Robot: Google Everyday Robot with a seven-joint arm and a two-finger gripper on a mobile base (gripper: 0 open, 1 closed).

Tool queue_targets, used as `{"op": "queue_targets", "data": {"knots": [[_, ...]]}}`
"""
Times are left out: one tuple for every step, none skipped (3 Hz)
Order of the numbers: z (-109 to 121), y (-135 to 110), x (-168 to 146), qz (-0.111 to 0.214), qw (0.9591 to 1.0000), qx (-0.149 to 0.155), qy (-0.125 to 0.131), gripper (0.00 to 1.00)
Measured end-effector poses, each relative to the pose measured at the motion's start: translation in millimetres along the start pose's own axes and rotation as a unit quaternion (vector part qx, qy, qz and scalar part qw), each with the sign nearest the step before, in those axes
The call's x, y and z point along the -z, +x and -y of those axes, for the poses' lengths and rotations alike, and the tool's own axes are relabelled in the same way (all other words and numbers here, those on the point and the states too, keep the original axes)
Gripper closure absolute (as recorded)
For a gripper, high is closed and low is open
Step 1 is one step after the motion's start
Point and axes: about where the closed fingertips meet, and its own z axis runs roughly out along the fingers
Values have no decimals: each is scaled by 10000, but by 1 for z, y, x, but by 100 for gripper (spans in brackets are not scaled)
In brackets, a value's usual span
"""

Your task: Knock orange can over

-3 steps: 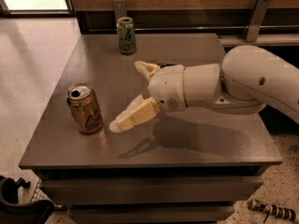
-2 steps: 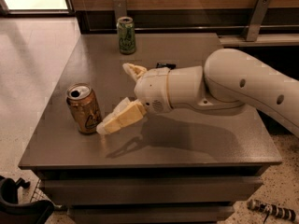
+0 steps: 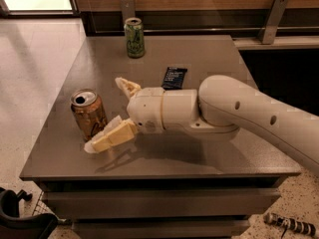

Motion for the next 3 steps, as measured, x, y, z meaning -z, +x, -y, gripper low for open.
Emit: {"op": "queue_targets", "data": {"knots": [[-2, -3, -9, 550, 9985, -3, -53, 16], [-4, -1, -13, 627, 9980, 29, -109, 39], [-5, -3, -14, 623, 9980, 36, -124, 62]]}}
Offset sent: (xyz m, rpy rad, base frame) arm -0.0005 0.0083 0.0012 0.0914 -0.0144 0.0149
